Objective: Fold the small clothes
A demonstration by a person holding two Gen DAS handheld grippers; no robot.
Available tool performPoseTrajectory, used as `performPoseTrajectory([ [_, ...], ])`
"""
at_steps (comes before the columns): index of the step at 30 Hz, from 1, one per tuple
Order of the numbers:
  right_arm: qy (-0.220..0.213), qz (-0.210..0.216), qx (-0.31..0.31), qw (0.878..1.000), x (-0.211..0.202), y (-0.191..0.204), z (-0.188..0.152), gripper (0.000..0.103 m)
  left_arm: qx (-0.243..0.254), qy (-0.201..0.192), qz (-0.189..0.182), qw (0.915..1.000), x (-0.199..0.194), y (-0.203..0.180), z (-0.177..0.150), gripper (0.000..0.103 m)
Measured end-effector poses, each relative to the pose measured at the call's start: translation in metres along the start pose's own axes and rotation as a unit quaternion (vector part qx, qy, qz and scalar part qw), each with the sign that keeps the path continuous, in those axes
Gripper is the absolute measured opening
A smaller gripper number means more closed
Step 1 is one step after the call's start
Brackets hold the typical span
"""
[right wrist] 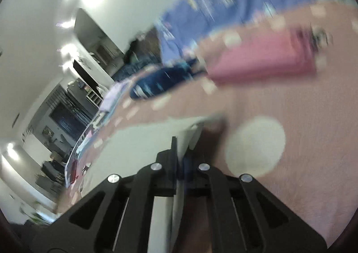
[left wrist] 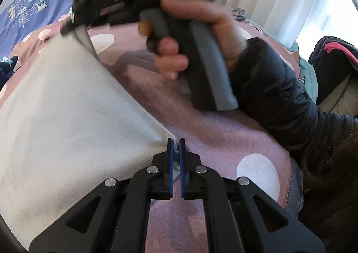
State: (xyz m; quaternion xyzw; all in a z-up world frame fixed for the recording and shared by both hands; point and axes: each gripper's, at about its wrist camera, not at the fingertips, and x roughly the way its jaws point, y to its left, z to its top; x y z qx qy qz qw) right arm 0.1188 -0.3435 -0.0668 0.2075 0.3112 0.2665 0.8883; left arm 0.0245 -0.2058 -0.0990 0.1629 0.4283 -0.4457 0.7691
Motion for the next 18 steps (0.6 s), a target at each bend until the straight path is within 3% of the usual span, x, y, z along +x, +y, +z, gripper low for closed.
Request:
performPoseTrajectory([
  [2,0.029,-0.059,0.007,0.998,0.019,-0.017,-0.007,0.004,0.002,0.006,-0.005,1.0,0.004,0.003,-0.003,0.004],
  [3,0.063,-0.075,0.044,0.994,0.035,-0.038,-0.013,0.004,-0.001,0.007,-0.009,0.9999,0.006,0.005,-0.004,0.004],
  [5,0.075,-0.037,0.114,0.99,0.039,-0.064,-0.014,0.002,-0.006,0.006,-0.016,0.9998,0.008,0.007,-0.004,0.004],
  [6,0.053,-0.029,0.141,0.988,0.029,-0.073,-0.012,0.003,-0.007,0.005,-0.019,0.9998,0.007,0.009,-0.005,0.004],
  [9,-0.012,-0.091,0.14,0.986,0.003,-0.078,-0.009,0.009,-0.015,-0.001,-0.04,0.9991,0.003,0.011,-0.01,0.004],
  [11,-0.025,-0.051,0.149,0.987,-0.009,-0.081,-0.01,0.015,-0.026,-0.006,-0.054,0.9982,-0.002,0.014,-0.014,0.004],
  [13,-0.024,0.028,0.129,0.991,-0.012,-0.069,-0.009,0.015,-0.038,-0.011,-0.066,0.997,-0.006,0.016,-0.018,0.005],
  [15,0.003,0.087,0.07,0.994,-0.006,-0.04,-0.01,0.017,-0.046,-0.012,-0.074,0.9962,-0.012,0.016,-0.023,0.01],
  [16,0.022,0.09,0.036,0.995,0.001,-0.026,-0.013,0.022,-0.045,-0.013,-0.074,0.9962,-0.015,0.015,-0.026,0.012],
  [18,0.057,0.017,-0.022,0.998,0.02,-0.005,-0.022,0.045,-0.043,-0.018,-0.056,0.9974,-0.027,0.016,-0.036,0.029],
])
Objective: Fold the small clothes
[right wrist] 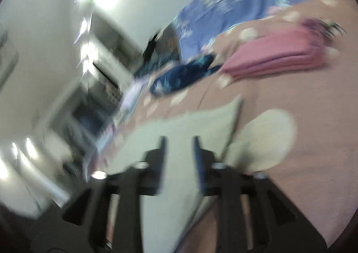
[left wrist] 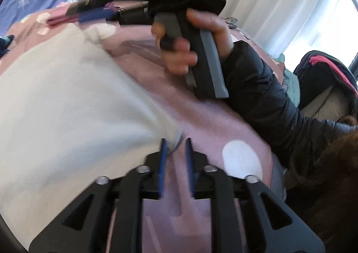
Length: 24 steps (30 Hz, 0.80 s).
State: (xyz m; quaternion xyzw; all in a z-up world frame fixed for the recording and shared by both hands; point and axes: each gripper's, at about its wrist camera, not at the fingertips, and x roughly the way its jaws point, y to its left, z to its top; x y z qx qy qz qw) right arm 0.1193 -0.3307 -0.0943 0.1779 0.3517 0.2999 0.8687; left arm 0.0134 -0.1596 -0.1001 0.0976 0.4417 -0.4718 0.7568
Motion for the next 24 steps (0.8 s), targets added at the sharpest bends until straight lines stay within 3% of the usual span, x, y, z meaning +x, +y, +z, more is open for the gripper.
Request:
performPoseTrajectory([
  [1,0.032,-0.064,-0.021,0.997,0.019,0.006,-0.006,0.043,-0.002,-0.004,0.011,0.9999,-0.006,0.002,-0.004,0.034],
  [2,0.051,-0.096,-0.025,0.994,0.028,0.005,-0.01,0.034,-0.007,-0.013,0.026,0.9996,-0.016,0.006,-0.011,0.04],
  [7,0.038,-0.095,-0.02,0.995,0.026,0.006,-0.013,0.032,-0.067,-0.048,0.097,0.9918,-0.065,0.045,-0.045,0.046],
  [9,0.033,-0.083,-0.004,0.996,0.028,0.003,-0.011,0.032,-0.105,-0.062,0.136,0.9831,-0.094,0.07,-0.068,0.047],
  [11,0.026,-0.082,0.014,0.996,0.016,0.001,-0.009,0.032,-0.143,-0.076,0.173,0.9716,-0.125,0.093,-0.093,0.047],
  [14,0.008,-0.146,0.032,0.989,-0.013,0.01,-0.008,0.036,-0.191,-0.097,0.233,0.9485,-0.179,0.126,-0.136,0.047],
  [17,-0.003,-0.173,-0.014,0.985,-0.028,0.06,-0.016,0.035,-0.237,-0.113,0.281,0.9231,-0.224,0.151,-0.179,0.047],
  [19,0.001,-0.177,-0.061,0.982,-0.024,0.103,-0.021,0.038,-0.258,-0.115,0.295,0.9127,-0.24,0.164,-0.201,0.047],
  [21,0.011,-0.166,-0.12,0.979,-0.013,0.154,-0.032,0.044,-0.266,-0.111,0.294,0.9114,-0.251,0.176,-0.219,0.047],
  [24,0.043,-0.126,-0.218,0.967,0.022,0.235,-0.061,0.049,-0.241,-0.104,0.273,0.9255,-0.248,0.18,-0.227,0.047],
])
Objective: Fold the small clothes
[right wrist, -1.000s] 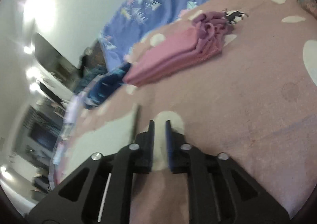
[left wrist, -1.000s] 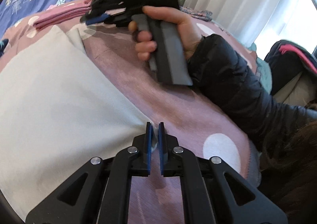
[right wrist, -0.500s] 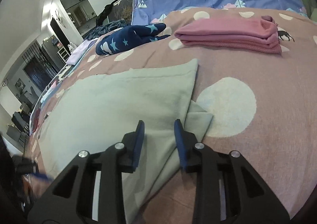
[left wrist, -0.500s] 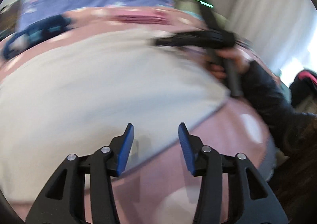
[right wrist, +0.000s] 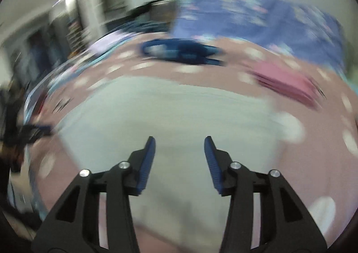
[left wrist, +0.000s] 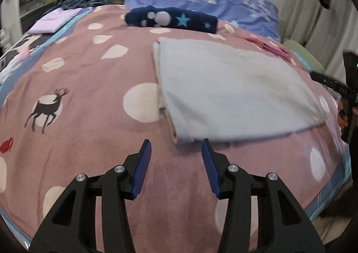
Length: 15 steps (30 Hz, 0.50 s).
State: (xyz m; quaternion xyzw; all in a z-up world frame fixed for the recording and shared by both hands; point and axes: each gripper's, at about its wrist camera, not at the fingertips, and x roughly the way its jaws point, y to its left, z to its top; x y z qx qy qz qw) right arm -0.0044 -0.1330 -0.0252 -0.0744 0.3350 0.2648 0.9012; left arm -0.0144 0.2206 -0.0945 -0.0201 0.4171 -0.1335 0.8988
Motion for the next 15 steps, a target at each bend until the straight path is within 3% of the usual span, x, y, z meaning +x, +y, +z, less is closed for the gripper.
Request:
performPoseTrajectory([
  [3,0.036,0.053,-0.094,0.994,0.033,0.091,-0.003,0.049,0.045,0.004,-0.014,0.9989,0.011,-0.009,-0.001,0.047],
  [6,0.062,0.075,-0.145,0.985,0.055,0.141,-0.008,0.049,0.075,0.004,-0.024,0.9969,0.02,-0.008,-0.004,0.046],
  [8,0.072,0.08,-0.153,0.982,0.064,0.156,-0.009,0.049,0.092,-0.005,-0.03,0.9953,0.023,-0.006,0.001,0.039],
  [10,0.076,0.075,-0.15,0.983,0.068,0.162,-0.009,0.051,0.107,-0.017,-0.037,0.9935,0.022,-0.005,0.007,0.006],
  [12,0.083,0.069,-0.133,0.985,0.072,0.16,-0.007,0.053,0.123,-0.047,-0.04,0.9905,0.008,-0.003,0.017,0.004],
  [15,0.091,0.067,-0.109,0.988,0.08,0.154,-0.004,0.055,0.144,-0.053,-0.039,0.9874,-0.007,-0.001,0.02,0.003],
])
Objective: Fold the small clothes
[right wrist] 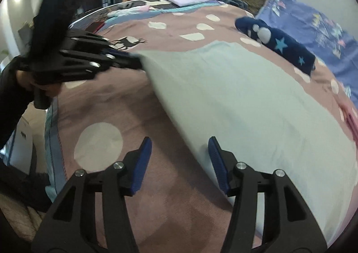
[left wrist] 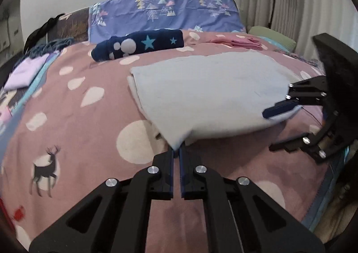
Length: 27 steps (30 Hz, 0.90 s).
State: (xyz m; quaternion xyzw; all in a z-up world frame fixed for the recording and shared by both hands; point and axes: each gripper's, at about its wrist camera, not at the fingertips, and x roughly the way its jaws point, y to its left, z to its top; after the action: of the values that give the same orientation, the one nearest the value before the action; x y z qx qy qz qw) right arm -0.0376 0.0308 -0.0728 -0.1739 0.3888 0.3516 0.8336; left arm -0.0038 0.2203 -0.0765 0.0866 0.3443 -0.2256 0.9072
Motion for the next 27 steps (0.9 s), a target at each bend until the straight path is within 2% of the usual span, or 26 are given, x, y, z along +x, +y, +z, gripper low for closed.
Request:
performPoseTrajectory([
  [5,0.004,-0.018,-0.007,1.0,0.012,0.008,0.005,0.055,-0.024,0.036,0.009,0.999,0.004,0.015,-0.03,0.0],
  [8,0.003,-0.042,-0.044,0.998,0.025,0.029,0.011,0.056,-0.072,0.023,0.011,0.9971,-0.008,0.03,-0.044,0.0],
  [10,0.003,-0.074,-0.065,0.995,0.038,0.044,0.017,0.056,-0.095,0.017,0.016,0.9952,-0.013,0.039,-0.045,0.0],
  [11,-0.001,-0.088,-0.074,0.993,0.042,0.049,0.02,0.056,-0.104,0.014,0.019,0.9943,-0.014,0.043,-0.045,0.005],
  [13,-0.01,-0.116,-0.092,0.989,0.052,0.062,0.028,0.056,-0.117,0.011,0.021,0.9928,-0.015,0.049,-0.044,0.025],
  [14,-0.012,-0.126,-0.099,0.987,0.056,0.066,0.033,0.056,-0.125,0.006,0.019,0.992,-0.014,0.053,-0.041,0.042],
  [15,-0.011,-0.136,-0.105,0.985,0.061,0.072,0.037,0.056,-0.13,0.0,0.015,0.9913,-0.012,0.057,-0.036,0.045],
  [18,-0.008,-0.158,-0.112,0.981,0.076,0.083,0.049,0.054,-0.141,-0.008,-0.023,0.9897,0.0,0.07,-0.018,0.046],
  [20,-0.008,-0.152,-0.11,0.982,0.082,0.088,0.056,0.051,-0.167,-0.01,-0.064,0.9839,0.017,0.086,0.001,0.046],
  [22,-0.009,-0.144,-0.105,0.984,0.087,0.089,0.061,0.049,-0.204,-0.013,-0.087,0.9751,0.039,0.1,0.023,0.046],
  [24,-0.009,-0.144,-0.101,0.984,0.091,0.088,0.064,0.046,-0.215,-0.01,-0.119,0.9694,0.06,0.104,0.042,0.046],
  [25,-0.009,-0.147,-0.098,0.984,0.093,0.087,0.066,0.046,-0.218,-0.006,-0.138,0.966,0.073,0.105,0.05,0.048],
  [26,-0.008,-0.149,-0.095,0.984,0.095,0.086,0.067,0.045,-0.226,0.009,-0.149,0.9626,0.093,0.109,0.059,0.058],
  [27,-0.008,-0.152,-0.092,0.984,0.096,0.084,0.069,0.043,-0.233,0.022,-0.15,0.9605,0.107,0.112,0.063,0.06],
])
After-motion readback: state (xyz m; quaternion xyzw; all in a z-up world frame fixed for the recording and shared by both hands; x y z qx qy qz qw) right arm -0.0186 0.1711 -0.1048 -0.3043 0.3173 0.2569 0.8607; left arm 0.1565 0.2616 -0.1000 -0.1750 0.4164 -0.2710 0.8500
